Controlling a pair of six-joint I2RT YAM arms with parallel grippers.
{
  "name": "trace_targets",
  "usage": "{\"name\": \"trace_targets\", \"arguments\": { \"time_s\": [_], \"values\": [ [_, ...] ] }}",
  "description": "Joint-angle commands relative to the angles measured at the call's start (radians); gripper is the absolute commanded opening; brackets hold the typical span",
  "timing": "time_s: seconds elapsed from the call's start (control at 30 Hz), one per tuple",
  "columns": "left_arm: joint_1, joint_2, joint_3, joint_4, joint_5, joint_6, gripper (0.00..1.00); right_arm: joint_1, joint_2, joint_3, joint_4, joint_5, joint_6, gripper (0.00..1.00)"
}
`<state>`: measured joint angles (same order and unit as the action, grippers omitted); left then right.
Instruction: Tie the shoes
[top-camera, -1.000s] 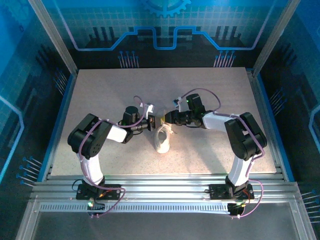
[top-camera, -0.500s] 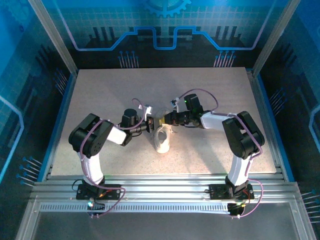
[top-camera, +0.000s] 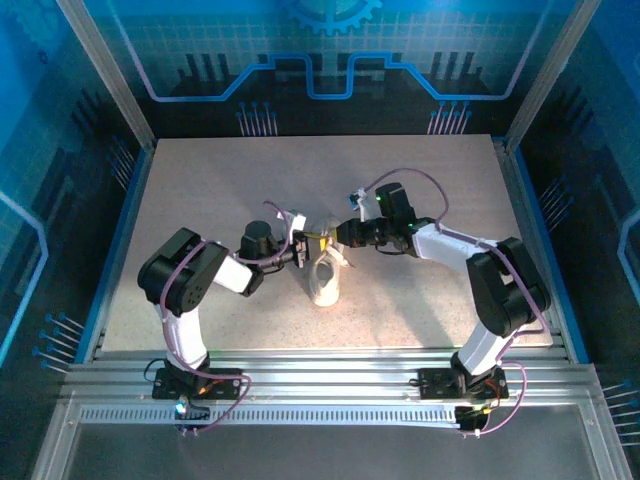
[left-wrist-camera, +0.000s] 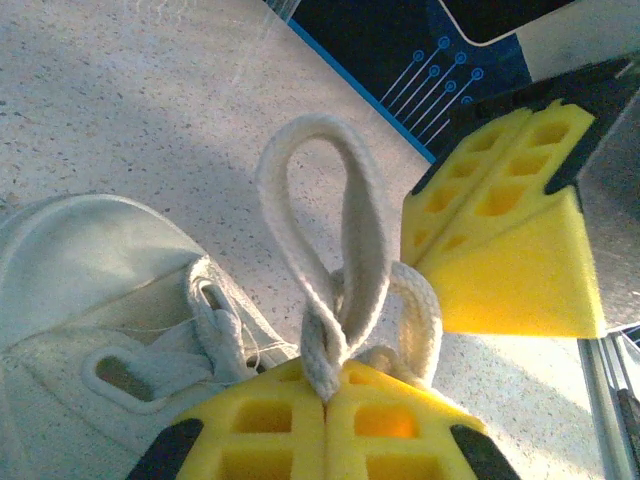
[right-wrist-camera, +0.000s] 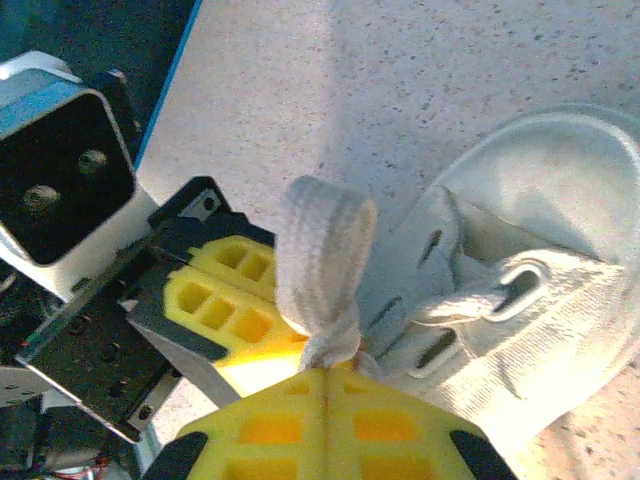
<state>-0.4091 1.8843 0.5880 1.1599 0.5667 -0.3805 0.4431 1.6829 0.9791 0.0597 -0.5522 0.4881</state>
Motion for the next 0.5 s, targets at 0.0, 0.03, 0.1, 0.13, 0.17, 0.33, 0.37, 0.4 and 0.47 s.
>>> {"name": "trace_targets", "arguments": {
  "time_s": [0.0,0.03,0.1,0.13,0.17,0.33,0.37,0.4,0.47],
  "values": [
    [-0.011,-0.006,-0.012,0.062,0.032,0.052,0.00,-0.008,-0.032,-0.015,-0.056,0.056,-0.065,0.00],
    [-0.011,-0.008,-0.011,0.058,0.030,0.055,0.00,-0.007,-0.036,-0.017,-0.059,0.063,-0.071,0.00],
    [-0.011,-0.009,-0.011,0.053,0.030,0.062,0.00,-0.011,-0.036,-0.017,-0.066,0.061,-0.082,0.00],
    [-0.011,-0.010,-0.009,0.048,0.031,0.063,0.00,-0.012,-0.033,-0.018,-0.061,0.050,-0.083,0.00],
    [-0.011,-0.008,-0.006,0.042,0.030,0.065,0.00,-0.015,-0.030,-0.020,-0.050,0.033,-0.080,0.00],
    [-0.014,-0.004,-0.001,0.039,0.030,0.070,0.00,-0.046,-0.051,-0.084,0.088,-0.030,-0.003,0.14],
    [-0.014,-0.002,-0.001,0.038,0.029,0.072,0.00,-0.055,-0.061,-0.094,0.111,-0.041,0.011,0.19],
    [-0.015,-0.003,-0.002,0.038,0.029,0.073,0.00,-0.065,-0.070,-0.119,0.134,-0.052,0.026,0.22],
    [-0.016,-0.004,-0.001,0.037,0.029,0.077,0.00,-0.081,-0.082,-0.138,0.148,-0.068,0.039,0.27]
  ]
}}
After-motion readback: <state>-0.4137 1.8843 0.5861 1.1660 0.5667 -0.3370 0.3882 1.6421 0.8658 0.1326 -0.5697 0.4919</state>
